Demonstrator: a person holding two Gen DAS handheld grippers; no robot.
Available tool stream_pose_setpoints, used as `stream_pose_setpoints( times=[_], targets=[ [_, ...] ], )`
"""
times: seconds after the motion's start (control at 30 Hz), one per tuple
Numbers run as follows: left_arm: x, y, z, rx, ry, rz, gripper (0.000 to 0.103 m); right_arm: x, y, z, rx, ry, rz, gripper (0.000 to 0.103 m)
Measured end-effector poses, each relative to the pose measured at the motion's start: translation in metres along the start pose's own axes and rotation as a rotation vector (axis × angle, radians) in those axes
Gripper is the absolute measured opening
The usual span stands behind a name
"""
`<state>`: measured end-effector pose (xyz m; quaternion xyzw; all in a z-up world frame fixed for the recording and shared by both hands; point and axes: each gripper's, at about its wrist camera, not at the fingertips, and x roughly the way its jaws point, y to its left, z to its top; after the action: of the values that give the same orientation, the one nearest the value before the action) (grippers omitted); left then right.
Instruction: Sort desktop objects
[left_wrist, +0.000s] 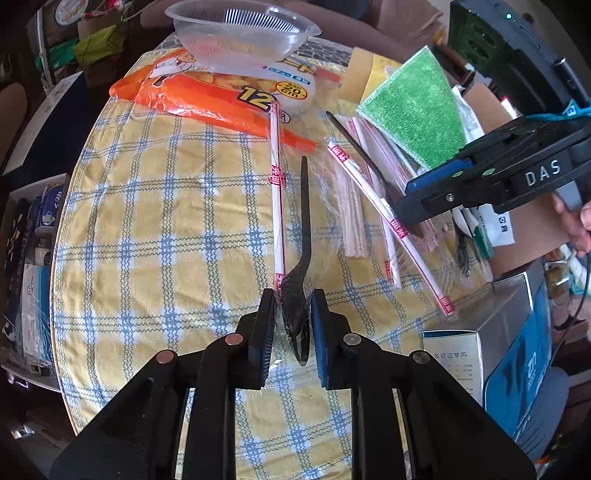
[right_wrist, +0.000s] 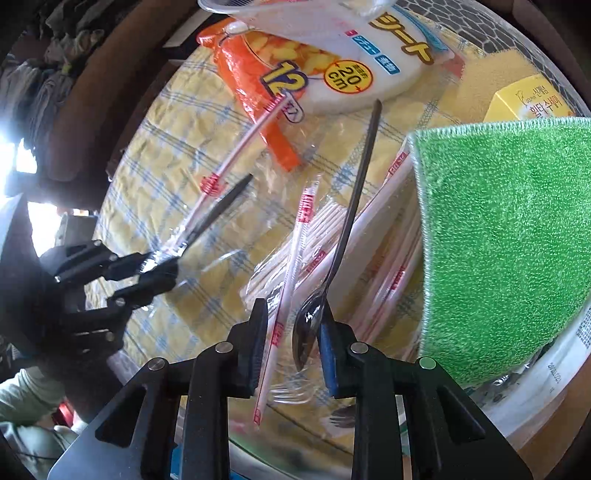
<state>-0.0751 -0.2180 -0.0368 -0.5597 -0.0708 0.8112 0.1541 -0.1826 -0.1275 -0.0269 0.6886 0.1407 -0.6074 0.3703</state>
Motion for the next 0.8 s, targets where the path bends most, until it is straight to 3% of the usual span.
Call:
stream_pose_setpoints(
  times=[0.03, 0.07, 0.17, 0.27, 0.4, 0.43, 0.57, 0.6, 0.63, 0.7, 0.8],
  targets=[
    [0.000, 0.000, -0.001, -0.004, -0.001, 0.003, 0.018, -0.001, 0.001, 0.001, 0.007, -0.008, -0.003, 0.050],
    [0.001, 0.001, -0.001, -0.007, 0.001, 0.008, 0.020, -0.001, 0.001, 0.002, 0.018, -0.015, -0.022, 0.054],
    [-0.005, 0.004, -0.001, -0.014, -0.011, 0.029, 0.023, -0.010, -0.006, 0.002, 0.065, -0.066, -0.086, 0.054],
    [-0.013, 0.010, 0.000, -0.032, -0.028, 0.021, 0.026, -0.017, -0.004, -0.006, 0.109, -0.152, -0.019, 0.054],
    [-0.023, 0.017, -0.001, -0.050, -0.035, 0.009, 0.054, -0.016, 0.008, -0.002, 0.134, -0.197, -0.022, 0.054],
    [-0.026, 0.017, -0.002, -0.046, -0.043, 0.014, 0.054, -0.014, 0.013, -0.001, 0.129, -0.203, -0.044, 0.054],
    [-0.031, 0.005, -0.003, 0.036, -0.078, 0.117, 0.051, -0.005, 0.030, 0.005, 0.120, -0.233, -0.138, 0.053],
    [-0.030, 0.000, -0.004, 0.065, -0.078, 0.128, 0.045, 0.000, 0.036, 0.007, 0.111, -0.235, -0.178, 0.051],
    [-0.028, -0.004, -0.005, 0.087, -0.069, 0.126, 0.031, 0.005, 0.040, 0.009, 0.091, -0.228, -0.220, 0.045],
    [-0.019, -0.010, -0.006, 0.109, -0.048, 0.125, 0.026, 0.017, 0.047, 0.010, 0.061, -0.207, -0.291, 0.036],
    [-0.004, -0.015, -0.005, 0.133, -0.035, 0.163, 0.026, 0.028, 0.046, 0.008, 0.078, -0.199, -0.247, 0.036]
  ],
)
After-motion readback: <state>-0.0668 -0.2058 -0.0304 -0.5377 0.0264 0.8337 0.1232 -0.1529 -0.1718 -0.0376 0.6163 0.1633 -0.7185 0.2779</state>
